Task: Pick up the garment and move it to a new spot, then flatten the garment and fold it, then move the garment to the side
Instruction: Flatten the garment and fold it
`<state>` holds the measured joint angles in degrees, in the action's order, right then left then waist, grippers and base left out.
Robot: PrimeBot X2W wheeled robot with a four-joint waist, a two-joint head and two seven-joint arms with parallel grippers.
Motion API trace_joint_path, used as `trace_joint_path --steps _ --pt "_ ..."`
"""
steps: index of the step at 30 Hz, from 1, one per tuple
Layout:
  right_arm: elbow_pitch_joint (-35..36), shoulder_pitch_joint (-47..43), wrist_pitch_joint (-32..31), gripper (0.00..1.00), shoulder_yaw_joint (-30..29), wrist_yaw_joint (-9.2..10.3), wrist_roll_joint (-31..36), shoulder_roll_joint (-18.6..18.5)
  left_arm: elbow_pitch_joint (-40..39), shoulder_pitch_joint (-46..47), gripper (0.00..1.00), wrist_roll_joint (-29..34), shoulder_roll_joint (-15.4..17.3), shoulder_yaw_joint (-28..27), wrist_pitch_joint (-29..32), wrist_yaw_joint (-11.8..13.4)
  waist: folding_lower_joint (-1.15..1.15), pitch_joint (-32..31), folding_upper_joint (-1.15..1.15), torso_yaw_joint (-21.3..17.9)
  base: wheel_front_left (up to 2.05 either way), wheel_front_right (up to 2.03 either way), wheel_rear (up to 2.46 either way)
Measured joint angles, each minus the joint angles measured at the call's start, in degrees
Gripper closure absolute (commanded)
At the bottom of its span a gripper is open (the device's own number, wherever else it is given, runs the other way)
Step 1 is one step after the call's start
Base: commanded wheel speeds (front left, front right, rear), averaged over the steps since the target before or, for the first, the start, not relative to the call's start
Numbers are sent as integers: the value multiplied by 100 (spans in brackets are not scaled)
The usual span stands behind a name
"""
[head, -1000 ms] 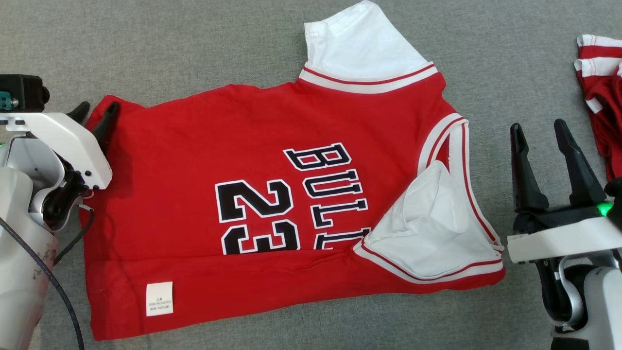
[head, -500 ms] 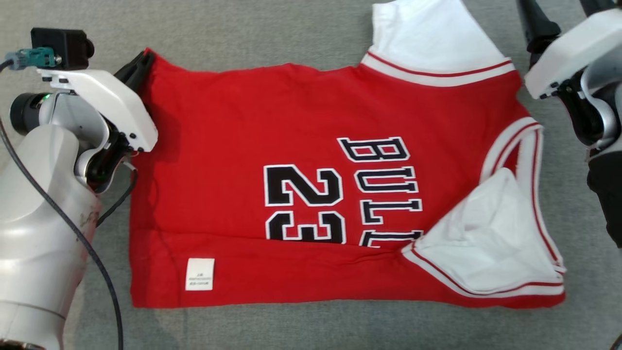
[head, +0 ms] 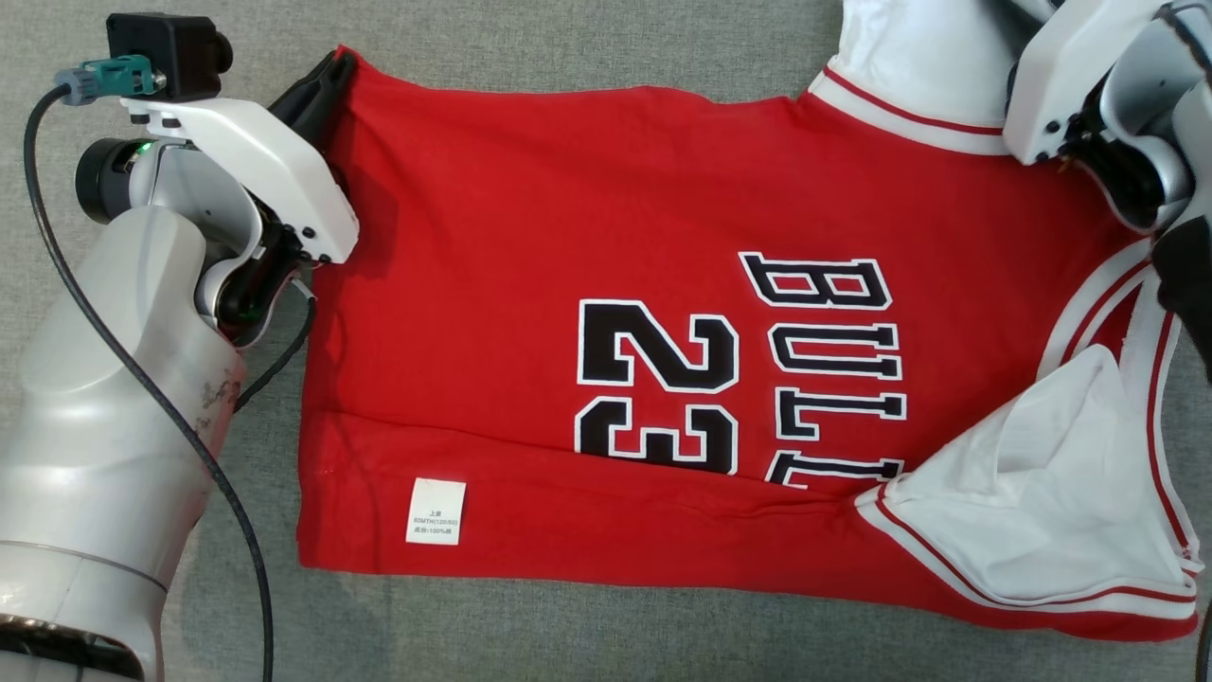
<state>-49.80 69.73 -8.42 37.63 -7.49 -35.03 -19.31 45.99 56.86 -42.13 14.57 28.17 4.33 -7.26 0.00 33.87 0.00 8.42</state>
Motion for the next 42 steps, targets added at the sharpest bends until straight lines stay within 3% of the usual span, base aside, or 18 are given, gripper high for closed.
trace_joint_path --steps 7,15,23,29,31,32,33,42 --pt "104 187 363 100 283 0 -648 -209 22 2 100 -52 114 16 -215 -16 0 -143 0 -69 0 0 0" --pt "680 92 670 100 534 0 -1321 -482 -227 -133 100 -199 435 -182 -291 44 0 -423 0 -230 0 0 0" --pt "1265 -289 905 100 691 0 -1718 -790 -767 -531 100 -622 641 -447 -113 82 0 -669 0 -405 0 0 0" --pt "1895 -714 1048 100 638 0 -2103 -966 -1311 -949 100 -1185 615 -714 67 76 0 -798 0 -451 0 0 0" --pt "2310 -1056 1099 100 570 0 -2304 -1099 -1584 -1260 100 -1411 681 -833 126 69 0 -846 0 -475 0 0 0" --pt "2989 -1691 1157 100 463 0 -2516 -1334 -2067 -1837 100 -1726 817 -1018 209 75 0 -920 0 -531 0 0 0" --pt "3205 -1947 1169 100 410 0 -2550 -1428 -2234 -2051 100 -1818 867 -1077 224 108 0 -948 0 -552 0 0 0" --pt "4536 -4121 1295 100 -372 1 -2694 -1717 -3501 -3710 100 -2525 1101 -1513 428 515 0 -1145 0 -693 0 0 0"
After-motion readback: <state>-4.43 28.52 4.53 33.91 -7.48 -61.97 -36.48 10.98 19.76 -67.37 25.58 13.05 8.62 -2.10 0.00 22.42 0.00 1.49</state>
